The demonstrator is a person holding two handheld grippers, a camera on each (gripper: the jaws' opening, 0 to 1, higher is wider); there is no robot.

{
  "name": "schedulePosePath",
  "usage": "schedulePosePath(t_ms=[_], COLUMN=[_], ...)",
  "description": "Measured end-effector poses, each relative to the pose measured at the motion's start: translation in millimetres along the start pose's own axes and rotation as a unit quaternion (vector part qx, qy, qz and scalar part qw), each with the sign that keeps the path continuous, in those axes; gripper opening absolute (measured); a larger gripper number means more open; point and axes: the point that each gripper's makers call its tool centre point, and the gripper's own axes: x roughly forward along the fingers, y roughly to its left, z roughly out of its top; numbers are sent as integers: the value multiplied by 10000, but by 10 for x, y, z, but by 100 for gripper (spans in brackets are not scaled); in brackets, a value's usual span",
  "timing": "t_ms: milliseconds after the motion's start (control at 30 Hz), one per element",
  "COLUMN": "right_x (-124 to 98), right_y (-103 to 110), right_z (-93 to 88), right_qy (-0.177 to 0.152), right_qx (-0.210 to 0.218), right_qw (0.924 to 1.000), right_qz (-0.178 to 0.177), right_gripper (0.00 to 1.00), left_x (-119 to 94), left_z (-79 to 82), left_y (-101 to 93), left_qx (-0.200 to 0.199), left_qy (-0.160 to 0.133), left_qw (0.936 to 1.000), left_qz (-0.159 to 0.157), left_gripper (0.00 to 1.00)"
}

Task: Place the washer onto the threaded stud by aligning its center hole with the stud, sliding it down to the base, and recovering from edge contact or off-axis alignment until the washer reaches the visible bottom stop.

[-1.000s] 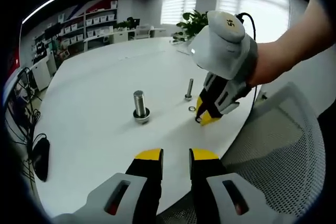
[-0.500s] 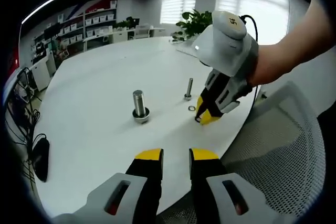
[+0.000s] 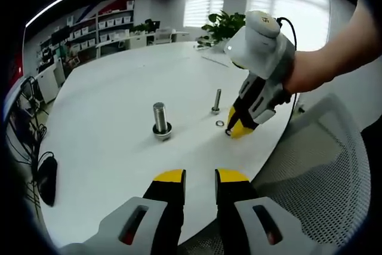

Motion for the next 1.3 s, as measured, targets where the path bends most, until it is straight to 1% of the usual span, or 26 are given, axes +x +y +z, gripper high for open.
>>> schedulePosePath(t_ms=[233,500,733,1000,1100,1300], right_x=[-117,-277,-450,-501,-524,-540], right_y=[-111,-315,-468,-535,-544,-572], right_z=[-15,-10,62,121,168,229], right_qy=[-135,-328,-522,-582,-645,-667], right_qx=[140,417,539,565,647,598], right_qw=[9998,9983,9962,9953,9945,9944], right_qz=[-79,-258,-434,-524,-515,-562], right_gripper=[14,14,14,14,14,14], left_x=[0,1,-3,-5,-7,-8], left_z=[-2,-5,4,15,21,23], left_y=[0,-4,-6,-13,-12,-10], left_qx=[-2,-18,-33,-48,-52,-51], left_qy=[1,4,-25,-58,-74,-78], left_qw=[10000,10000,10000,10000,9999,9999], left_qz=[0,-8,-22,-47,-50,-48], left_gripper=[17,17,17,17,18,17])
